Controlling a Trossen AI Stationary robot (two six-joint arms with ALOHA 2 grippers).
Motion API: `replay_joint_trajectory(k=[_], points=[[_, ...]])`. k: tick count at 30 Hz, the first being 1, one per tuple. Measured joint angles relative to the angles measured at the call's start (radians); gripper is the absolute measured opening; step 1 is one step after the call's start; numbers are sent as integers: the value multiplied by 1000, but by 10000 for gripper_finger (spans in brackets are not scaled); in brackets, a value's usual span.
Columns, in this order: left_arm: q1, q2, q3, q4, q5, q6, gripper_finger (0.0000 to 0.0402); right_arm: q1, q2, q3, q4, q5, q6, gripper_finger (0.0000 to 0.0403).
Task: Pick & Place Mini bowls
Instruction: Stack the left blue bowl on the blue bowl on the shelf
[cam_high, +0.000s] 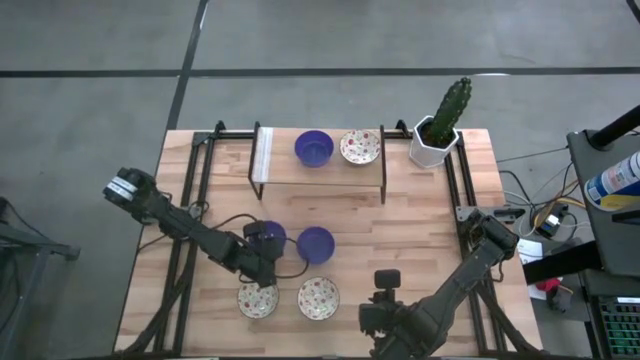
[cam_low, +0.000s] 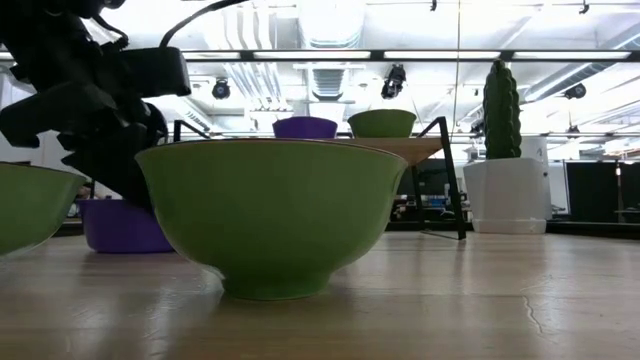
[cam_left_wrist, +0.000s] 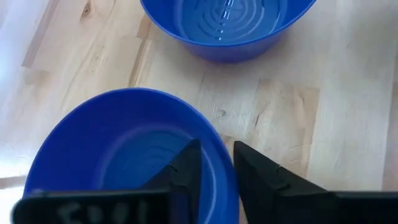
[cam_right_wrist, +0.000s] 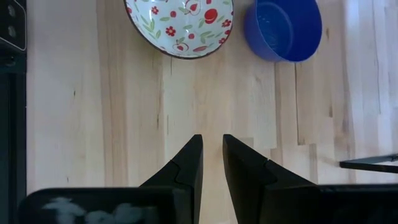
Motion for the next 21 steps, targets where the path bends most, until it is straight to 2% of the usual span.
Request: replay_joint_trajectory(k=[6,13,21], points=[[1,0,0,-12,3,30,8,0,0,0,3,0,0,59],[1,-6,9,-56,4,30,2,0,0,0,3,0,1,59],[1,-38,155,-180,10,80,1,0,0,0,2,1,-1,59]])
